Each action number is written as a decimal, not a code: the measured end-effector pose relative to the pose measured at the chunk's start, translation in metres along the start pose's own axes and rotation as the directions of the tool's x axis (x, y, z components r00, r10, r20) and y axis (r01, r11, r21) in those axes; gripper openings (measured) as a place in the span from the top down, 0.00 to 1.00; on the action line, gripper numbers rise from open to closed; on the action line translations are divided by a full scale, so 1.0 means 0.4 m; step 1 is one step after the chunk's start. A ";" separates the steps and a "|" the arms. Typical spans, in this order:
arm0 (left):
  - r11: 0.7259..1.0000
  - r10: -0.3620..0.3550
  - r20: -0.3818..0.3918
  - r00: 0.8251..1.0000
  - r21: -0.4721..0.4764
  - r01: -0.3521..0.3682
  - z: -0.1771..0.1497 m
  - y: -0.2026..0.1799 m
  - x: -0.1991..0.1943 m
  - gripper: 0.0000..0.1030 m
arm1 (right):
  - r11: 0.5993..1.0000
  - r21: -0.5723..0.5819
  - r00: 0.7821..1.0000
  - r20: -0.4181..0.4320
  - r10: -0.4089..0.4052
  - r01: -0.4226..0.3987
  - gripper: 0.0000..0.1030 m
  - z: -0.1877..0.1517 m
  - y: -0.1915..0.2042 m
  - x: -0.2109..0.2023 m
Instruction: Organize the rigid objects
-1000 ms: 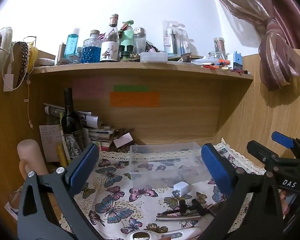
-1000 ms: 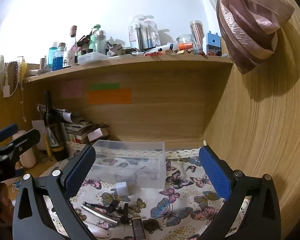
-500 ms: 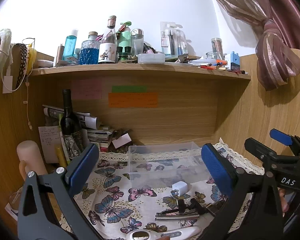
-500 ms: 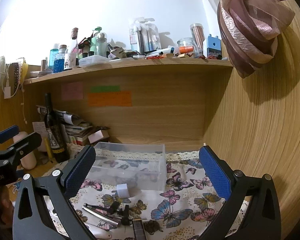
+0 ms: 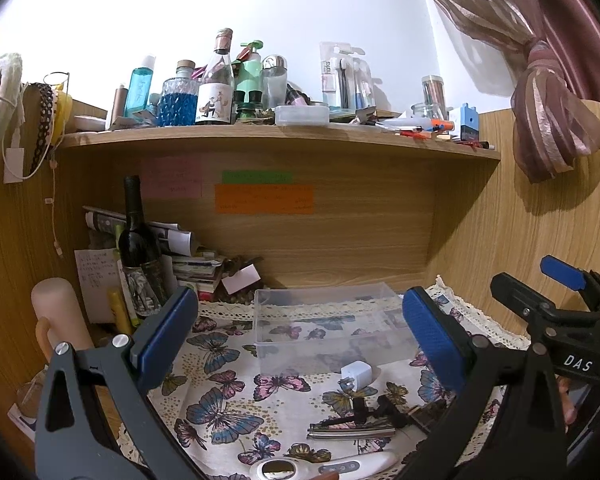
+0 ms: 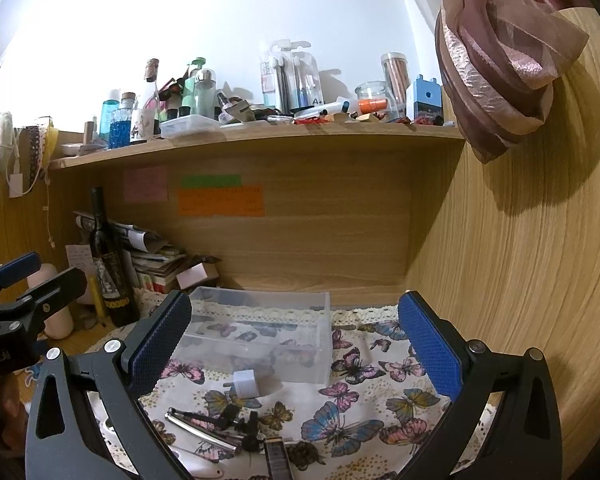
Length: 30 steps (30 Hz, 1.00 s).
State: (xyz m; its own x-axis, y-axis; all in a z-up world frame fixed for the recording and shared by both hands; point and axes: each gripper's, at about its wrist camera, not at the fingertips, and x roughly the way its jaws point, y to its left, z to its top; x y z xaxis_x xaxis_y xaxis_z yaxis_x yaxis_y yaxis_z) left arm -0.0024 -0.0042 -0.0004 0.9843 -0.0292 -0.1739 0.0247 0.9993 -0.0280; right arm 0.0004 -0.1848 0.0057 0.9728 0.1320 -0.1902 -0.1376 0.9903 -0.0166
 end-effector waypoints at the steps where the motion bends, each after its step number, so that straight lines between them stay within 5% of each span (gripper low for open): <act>1: 1.000 -0.001 -0.001 1.000 0.000 0.001 0.000 -0.001 0.000 0.00 | 1.000 0.000 1.000 0.002 0.000 0.000 0.00 0.000 0.000 -0.001; 30: 1.000 -0.005 0.000 1.000 -0.001 0.005 0.005 0.000 0.000 0.00 | 1.000 -0.017 1.000 0.015 0.005 -0.005 0.00 0.002 0.010 -0.010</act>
State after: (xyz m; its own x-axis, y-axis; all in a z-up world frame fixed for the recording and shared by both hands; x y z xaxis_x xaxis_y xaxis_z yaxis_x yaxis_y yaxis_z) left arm -0.0022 -0.0043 0.0016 0.9843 -0.0346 -0.1733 0.0298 0.9991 -0.0299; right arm -0.0039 -0.1814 0.0072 0.9748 0.1377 -0.1754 -0.1456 0.9888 -0.0328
